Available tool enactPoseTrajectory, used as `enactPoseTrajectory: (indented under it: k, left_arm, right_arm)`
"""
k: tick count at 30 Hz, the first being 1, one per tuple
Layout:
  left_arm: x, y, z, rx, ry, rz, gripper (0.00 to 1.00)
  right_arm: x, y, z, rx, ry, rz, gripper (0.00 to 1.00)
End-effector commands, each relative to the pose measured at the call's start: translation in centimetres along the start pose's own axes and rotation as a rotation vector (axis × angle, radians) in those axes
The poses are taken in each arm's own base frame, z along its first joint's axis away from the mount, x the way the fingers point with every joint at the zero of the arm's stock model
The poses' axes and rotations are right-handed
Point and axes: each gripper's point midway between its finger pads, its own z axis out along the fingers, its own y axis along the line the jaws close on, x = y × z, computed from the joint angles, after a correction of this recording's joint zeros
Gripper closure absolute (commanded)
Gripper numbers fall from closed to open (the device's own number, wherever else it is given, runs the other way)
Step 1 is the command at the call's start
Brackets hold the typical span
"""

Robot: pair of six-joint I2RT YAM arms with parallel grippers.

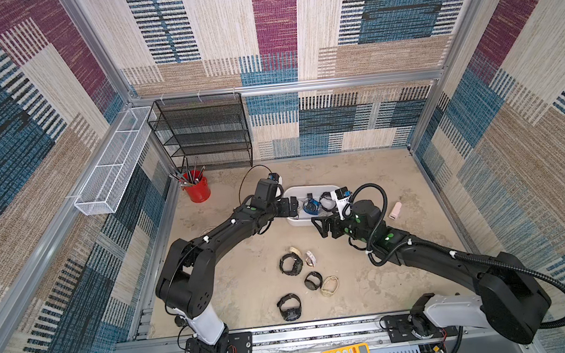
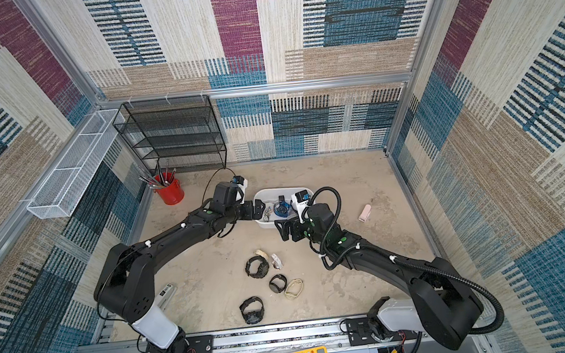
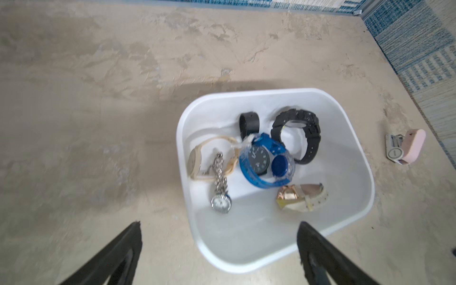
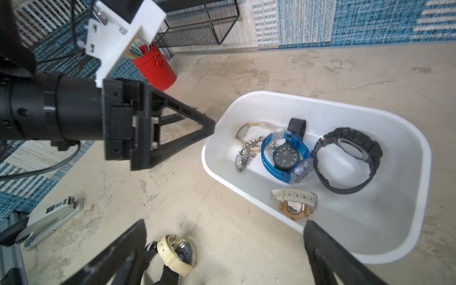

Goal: Put the watch into the storage box
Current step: Place the storage box down, then pick up the item at the center of the board.

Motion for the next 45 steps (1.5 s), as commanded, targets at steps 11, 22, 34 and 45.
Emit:
enactPoseTrajectory:
  k: [11,22,34,45]
  left_arm:
    - [5.9,1.3,-5.9,0.075,-0.053,-0.085,0.01]
    - [6.9,1.8,-6.0,0.064,-0.045,-0.100,0.01]
    - [7.3,1.7,-5.8,0.073,-0.026,-0.102,0.02]
    - [7.7,1.9,-5.7,0.067,-0.016,-0.109,0.02]
  right_arm:
    - [4.5,1.2,0.5,-0.093,0.170,-0.011,0.07]
    - [7.9,2.7,0.4,-0.117,0.261,0.007,0.16]
    - [11.0,4.9,1.8,-0.097,0.341,-0.060,0.35]
    - [12.0,4.9,3.3,-0.066,0.375,-0.083,0.65]
